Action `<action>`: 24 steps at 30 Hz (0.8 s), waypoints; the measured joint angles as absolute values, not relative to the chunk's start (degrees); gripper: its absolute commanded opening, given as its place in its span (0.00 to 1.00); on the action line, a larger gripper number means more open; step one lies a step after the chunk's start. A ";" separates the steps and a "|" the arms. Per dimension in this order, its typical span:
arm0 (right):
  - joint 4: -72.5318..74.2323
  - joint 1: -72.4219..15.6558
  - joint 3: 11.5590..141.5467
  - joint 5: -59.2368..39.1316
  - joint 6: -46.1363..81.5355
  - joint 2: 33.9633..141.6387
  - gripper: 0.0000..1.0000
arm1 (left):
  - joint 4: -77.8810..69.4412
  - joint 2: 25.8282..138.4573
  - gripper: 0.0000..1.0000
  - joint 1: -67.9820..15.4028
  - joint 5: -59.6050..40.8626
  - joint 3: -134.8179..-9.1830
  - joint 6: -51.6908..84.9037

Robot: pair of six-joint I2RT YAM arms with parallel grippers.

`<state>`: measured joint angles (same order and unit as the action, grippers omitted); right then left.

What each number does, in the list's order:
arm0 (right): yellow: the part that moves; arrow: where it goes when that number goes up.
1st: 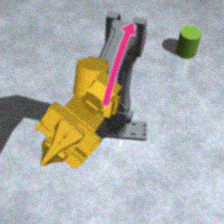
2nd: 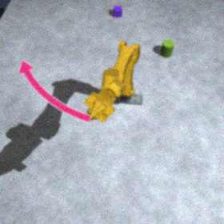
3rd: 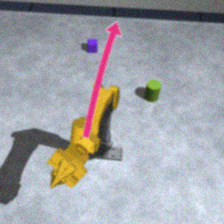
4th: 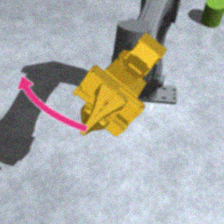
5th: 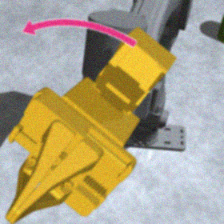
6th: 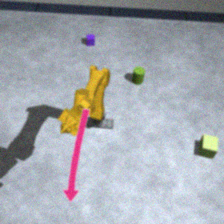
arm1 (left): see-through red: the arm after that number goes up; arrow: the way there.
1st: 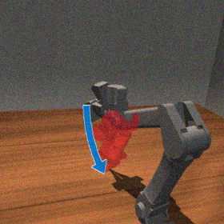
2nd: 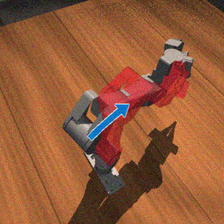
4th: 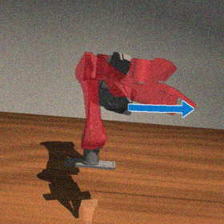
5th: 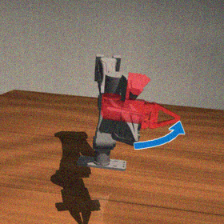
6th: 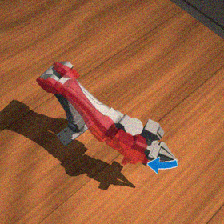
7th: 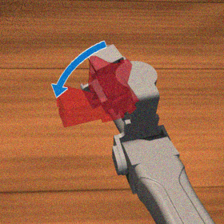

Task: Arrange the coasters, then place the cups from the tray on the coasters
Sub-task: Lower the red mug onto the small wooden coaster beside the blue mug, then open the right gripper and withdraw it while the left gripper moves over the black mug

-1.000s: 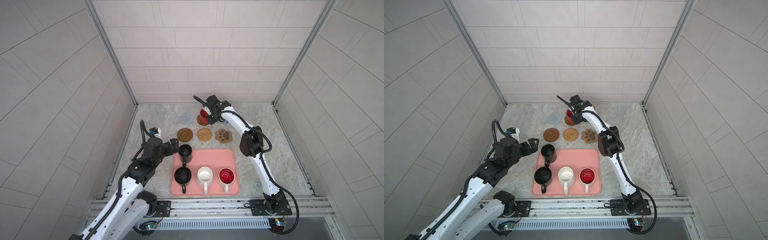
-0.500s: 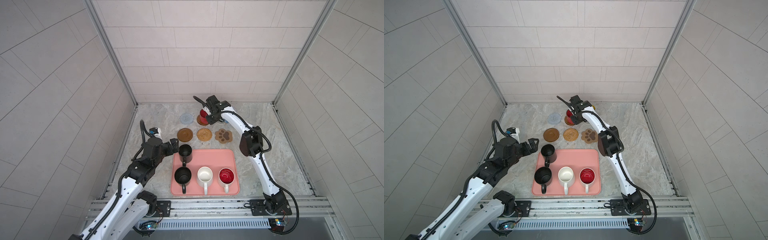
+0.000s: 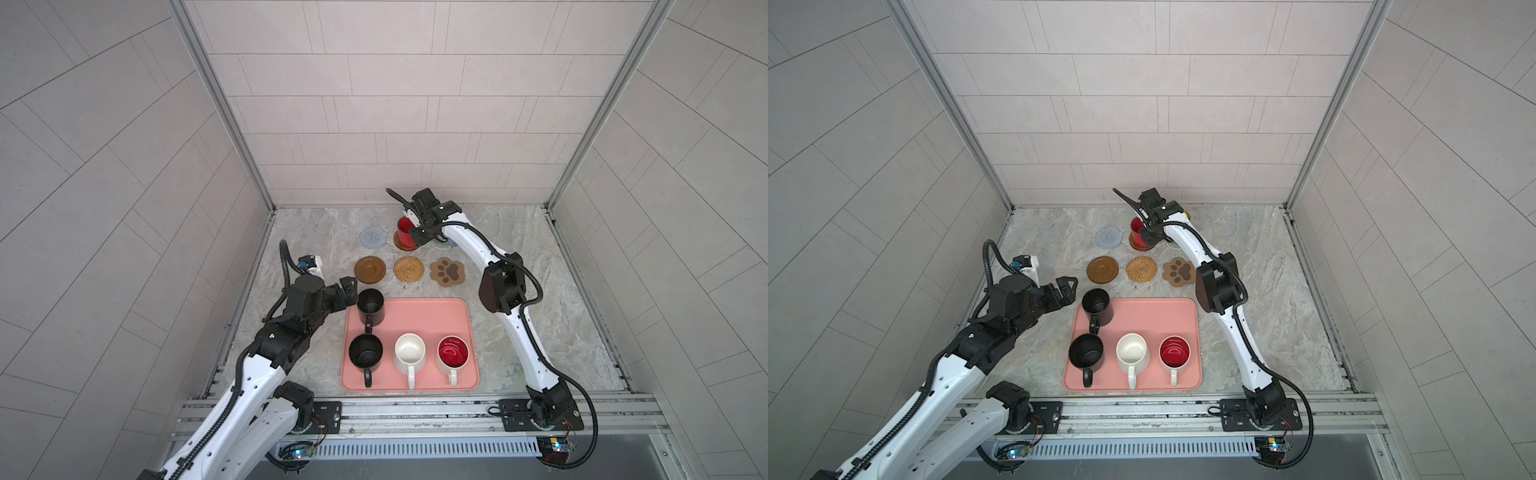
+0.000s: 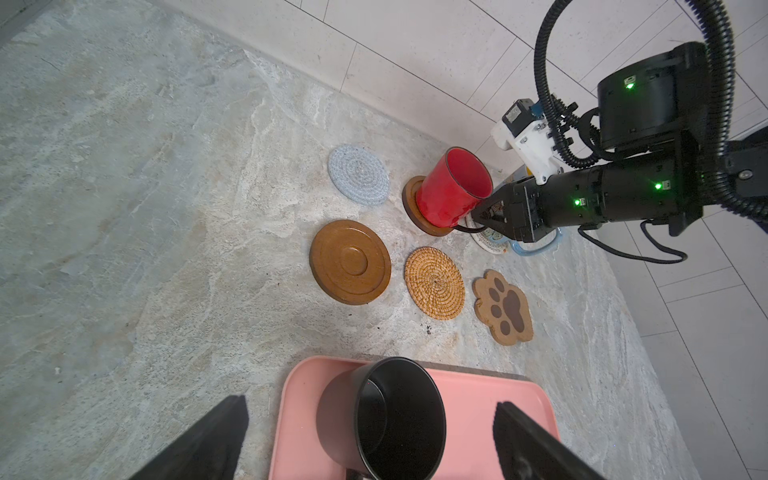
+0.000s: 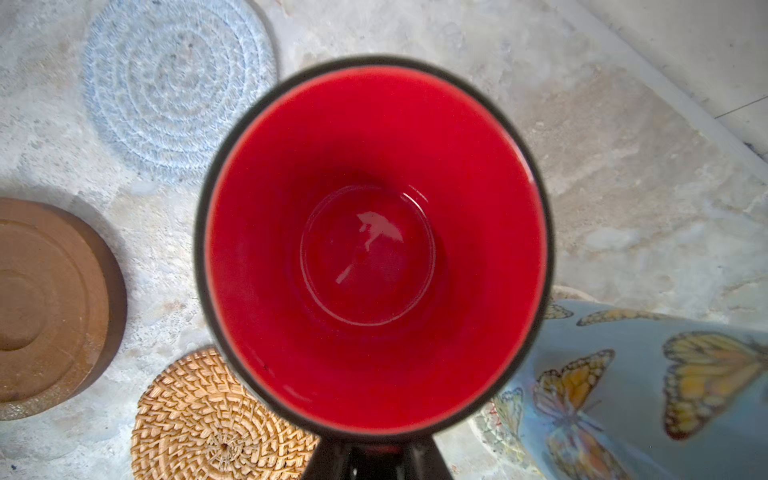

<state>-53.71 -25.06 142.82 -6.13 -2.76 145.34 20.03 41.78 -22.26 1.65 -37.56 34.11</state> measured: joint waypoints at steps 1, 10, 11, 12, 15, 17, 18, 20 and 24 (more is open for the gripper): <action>-53.71 -25.06 142.82 -6.13 -2.76 145.34 0.24 | 20.03 41.69 1.00 -22.26 1.65 -37.56 34.09; -53.80 -25.06 142.82 -6.72 -2.76 145.34 0.28 | 20.03 41.63 1.00 -22.26 1.67 -37.56 34.09; -53.89 -25.06 142.82 -6.81 -2.76 145.34 0.29 | 20.03 41.63 1.00 -22.26 1.69 -37.56 34.09; -53.98 -25.06 142.82 -6.92 -2.70 145.34 0.31 | 20.05 41.63 1.00 -22.26 1.69 -37.56 34.09; -54.63 -25.06 142.82 -7.11 -2.61 145.34 0.36 | 20.14 41.63 1.00 -22.26 1.72 -37.56 34.09; -55.20 -25.06 142.82 -7.14 -2.52 145.32 0.39 | 20.25 41.63 1.00 -22.26 1.72 -37.56 34.09; -55.68 -25.06 142.82 -7.11 -2.55 145.27 0.40 | 20.32 41.63 1.00 -22.26 1.74 -37.56 34.11; -56.42 -25.06 142.82 -7.09 -2.48 145.16 0.42 | 20.43 41.60 1.00 -22.26 1.80 -37.56 34.11; -58.30 -25.06 142.82 -7.01 -2.55 144.03 0.45 | 20.93 41.63 1.00 -22.26 2.15 -37.56 34.22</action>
<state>-58.30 -25.06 142.82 -7.01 -2.55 144.03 20.93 41.63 -22.26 2.15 -37.56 34.22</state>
